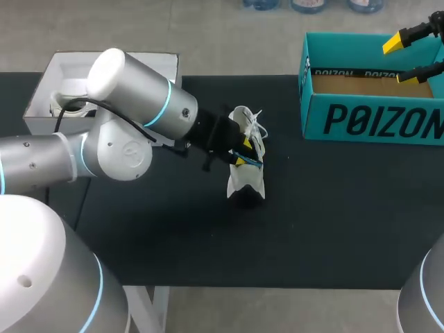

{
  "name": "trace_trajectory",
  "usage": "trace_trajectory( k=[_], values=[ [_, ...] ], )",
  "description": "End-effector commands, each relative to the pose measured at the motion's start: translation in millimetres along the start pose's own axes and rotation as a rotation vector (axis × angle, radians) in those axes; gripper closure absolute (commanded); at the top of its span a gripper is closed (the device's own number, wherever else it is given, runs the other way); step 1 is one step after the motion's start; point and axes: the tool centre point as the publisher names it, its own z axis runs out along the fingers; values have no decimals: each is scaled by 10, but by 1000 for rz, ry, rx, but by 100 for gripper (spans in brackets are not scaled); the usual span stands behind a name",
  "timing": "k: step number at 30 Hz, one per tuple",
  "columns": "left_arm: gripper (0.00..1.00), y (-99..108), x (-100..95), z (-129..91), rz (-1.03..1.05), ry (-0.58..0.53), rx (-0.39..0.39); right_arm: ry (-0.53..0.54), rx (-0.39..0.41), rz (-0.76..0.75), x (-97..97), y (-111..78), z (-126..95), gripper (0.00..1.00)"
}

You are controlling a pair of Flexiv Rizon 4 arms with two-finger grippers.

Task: Take the shoe out of the shoebox, open the shoe tongue, remove and reinsert the insole, then place the shoe into the shoebox

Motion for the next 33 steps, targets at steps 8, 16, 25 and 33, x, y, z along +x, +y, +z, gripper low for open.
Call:
trace_trajectory(
  k=[8,16,25,33],
  values=[
    [100,199,100,167,1,71,-4,-2,-1,1,-1,-7,3,0],
    [100,353,36,276,17,83,-34,-2,-1,1,-1,-7,3,0],
    [100,401,29,290,-3,94,-36,-2,-1,1,-1,-7,3,0],
    [0,184,16,50,41,79,-34,-2,-1,1,-1,-7,3,0]
  ],
)
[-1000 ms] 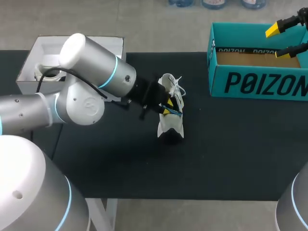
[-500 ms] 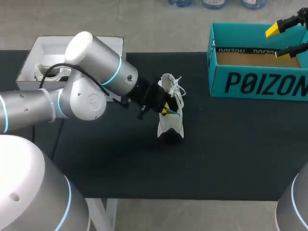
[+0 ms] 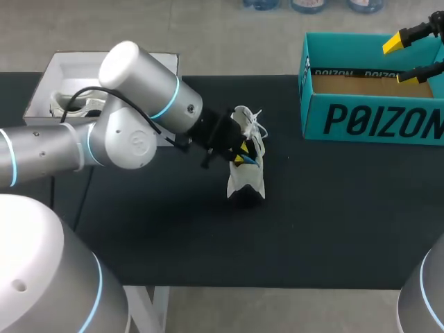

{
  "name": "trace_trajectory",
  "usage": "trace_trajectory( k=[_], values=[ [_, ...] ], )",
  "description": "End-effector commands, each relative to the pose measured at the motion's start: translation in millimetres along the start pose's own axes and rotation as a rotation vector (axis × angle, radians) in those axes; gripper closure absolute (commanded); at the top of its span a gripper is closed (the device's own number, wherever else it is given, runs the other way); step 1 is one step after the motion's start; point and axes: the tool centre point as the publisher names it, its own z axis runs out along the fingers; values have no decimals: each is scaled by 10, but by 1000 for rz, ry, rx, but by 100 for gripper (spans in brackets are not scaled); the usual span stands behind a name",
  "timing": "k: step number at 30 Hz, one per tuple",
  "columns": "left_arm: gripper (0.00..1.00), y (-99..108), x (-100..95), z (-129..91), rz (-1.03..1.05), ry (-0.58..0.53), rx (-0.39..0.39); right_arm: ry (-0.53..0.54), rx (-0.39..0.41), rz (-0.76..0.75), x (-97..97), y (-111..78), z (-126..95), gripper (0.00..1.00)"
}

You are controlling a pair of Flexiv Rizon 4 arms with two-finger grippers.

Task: Take the shoe out of the shoebox, open the shoe tongue, remove and reinsert the insole, then place the shoe into the shoebox

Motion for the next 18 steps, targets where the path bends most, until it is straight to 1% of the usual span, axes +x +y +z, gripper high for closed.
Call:
trace_trajectory(
  k=[1,2,3,4,5,6,7,18],
  values=[
    [0,-116,70,-164,17,5,-4,-2,-1,1,-1,-7,3,0],
    [0,-132,78,-171,26,11,-5,-2,-1,1,-1,-7,3,0],
    [15,-143,81,-173,27,13,-1,-2,-1,1,-1,-7,3,0],
    [52,-150,85,-173,30,15,1,-2,-1,1,-1,-7,3,0],
    [71,-155,90,-169,32,18,1,-2,-1,1,-1,-7,3,0],
    [93,-157,94,-163,32,20,2,-2,-1,1,-1,-7,3,0],
    [100,-155,100,-152,32,26,1,-2,-1,1,-1,-7,3,0],
    [100,-48,156,18,-3,72,34,-2,-1,1,-1,-7,3,0]
  ],
)
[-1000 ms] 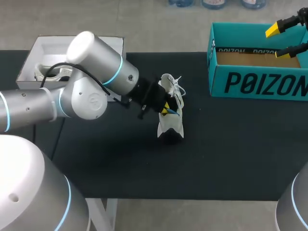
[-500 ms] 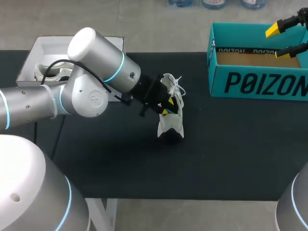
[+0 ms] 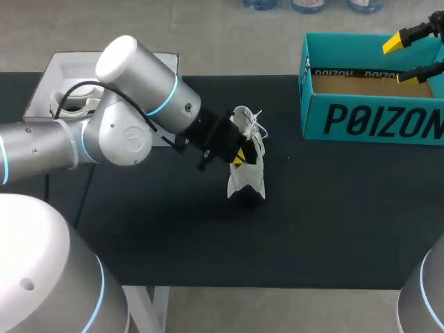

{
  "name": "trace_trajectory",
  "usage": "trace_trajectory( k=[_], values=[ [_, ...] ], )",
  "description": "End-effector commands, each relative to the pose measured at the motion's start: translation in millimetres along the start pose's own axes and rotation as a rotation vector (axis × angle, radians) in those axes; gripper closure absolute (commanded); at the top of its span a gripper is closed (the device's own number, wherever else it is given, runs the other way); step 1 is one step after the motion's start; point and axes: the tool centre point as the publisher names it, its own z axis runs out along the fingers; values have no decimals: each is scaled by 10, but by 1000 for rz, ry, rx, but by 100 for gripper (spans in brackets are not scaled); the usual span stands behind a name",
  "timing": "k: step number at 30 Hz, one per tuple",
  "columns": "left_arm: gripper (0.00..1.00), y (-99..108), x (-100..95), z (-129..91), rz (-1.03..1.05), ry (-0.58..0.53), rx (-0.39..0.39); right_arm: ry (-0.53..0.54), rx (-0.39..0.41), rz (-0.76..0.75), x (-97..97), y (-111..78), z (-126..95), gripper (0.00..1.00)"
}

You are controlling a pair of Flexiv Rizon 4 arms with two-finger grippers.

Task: Take the shoe out of the shoebox, open the shoe tongue, remove and reinsert the insole, then place the shoe into the shoebox

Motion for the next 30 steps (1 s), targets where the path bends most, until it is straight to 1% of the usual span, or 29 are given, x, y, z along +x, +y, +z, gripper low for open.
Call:
trace_trajectory(
  k=[1,6,9,10,11,12,13,14,17,20,21,22,23,25,27,29,30],
  values=[
    [100,48,-25,119,-1,14,17,-2,-1,1,-1,-7,3,0],
    [100,40,-11,196,-9,29,38,-2,-1,1,-1,-7,3,0],
    [100,26,-28,136,-6,19,29,-2,-1,1,-1,-7,3,0],
    [80,3,-37,85,-4,9,32,-2,-1,1,-1,-7,3,0],
    [42,-24,-48,30,-2,3,35,-2,-1,1,-1,-7,3,0],
    [21,-50,-58,-24,6,-1,33,-2,-1,1,-1,-7,3,0],
    [15,-74,-71,-84,15,-6,27,-2,-1,1,-1,-7,3,0],
    [0,-93,-88,-142,26,-11,27,-2,-1,1,-1,-7,3,0],
    [0,-124,-175,-301,72,-10,18,-2,-1,1,-1,-7,3,0],
    [0,-100,-271,-405,132,33,-39,-2,-1,1,-1,-7,3,0],
    [15,-94,-297,-428,153,49,-46,-2,-1,1,-1,-7,3,0],
    [60,-88,-327,-451,183,64,-58,-2,-1,1,-1,-7,3,0],
    [100,-77,-353,-462,208,89,-82,-2,-1,1,-1,-7,3,0],
    [100,-60,-364,-454,303,174,-130,-2,-1,1,-1,-7,3,0],
    [100,-42,-358,-438,412,267,-149,-2,-1,1,-1,-7,3,0],
    [100,-9,-356,-427,486,333,-201,-2,-1,1,-1,-7,3,0],
    [100,-9,-341,-418,523,370,-193,-2,-1,1,-1,-7,3,0]
  ],
)
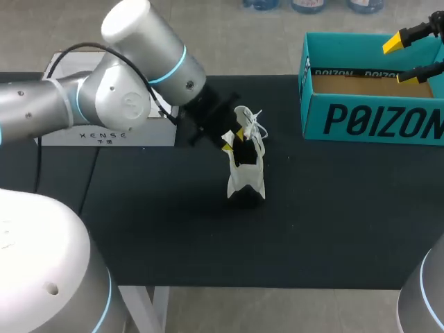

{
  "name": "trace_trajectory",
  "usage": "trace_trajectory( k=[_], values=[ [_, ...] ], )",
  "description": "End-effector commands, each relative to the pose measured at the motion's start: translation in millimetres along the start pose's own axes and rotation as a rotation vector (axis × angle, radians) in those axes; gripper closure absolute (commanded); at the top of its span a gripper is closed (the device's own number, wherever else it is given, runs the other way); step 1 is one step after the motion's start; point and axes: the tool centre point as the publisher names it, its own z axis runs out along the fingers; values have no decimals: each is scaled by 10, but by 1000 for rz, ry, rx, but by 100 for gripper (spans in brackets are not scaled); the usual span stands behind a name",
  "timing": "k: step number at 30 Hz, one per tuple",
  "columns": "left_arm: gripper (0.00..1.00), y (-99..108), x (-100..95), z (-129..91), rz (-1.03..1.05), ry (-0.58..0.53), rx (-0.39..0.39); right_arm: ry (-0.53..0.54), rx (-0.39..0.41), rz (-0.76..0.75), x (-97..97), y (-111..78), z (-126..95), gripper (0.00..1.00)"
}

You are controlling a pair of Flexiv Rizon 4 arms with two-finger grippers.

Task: Take the shoe out of the shoebox, open the shoe tongue, remove and reinsert the insole, then place the shoe into the shoebox

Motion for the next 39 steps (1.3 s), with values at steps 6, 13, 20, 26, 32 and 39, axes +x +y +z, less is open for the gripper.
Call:
trace_trajectory(
  k=[6,13,20,26,32,39],
  values=[
    [100,-39,-90,83,240,334,-26,-2,-1,1,-2,-7,2,0],
    [100,-74,-117,315,216,397,-9,-2,-1,1,-2,-7,2,0],
    [100,11,-7,667,242,537,11,-2,-1,1,-2,-7,2,0],
    [100,58,126,840,202,563,34,-2,-1,1,-2,-7,2,0],
    [100,56,207,1008,224,494,76,-2,-1,1,-2,-7,2,0],
    [100,135,294,1093,349,439,119,-2,-1,1,-2,-7,2,0]
  ],
)
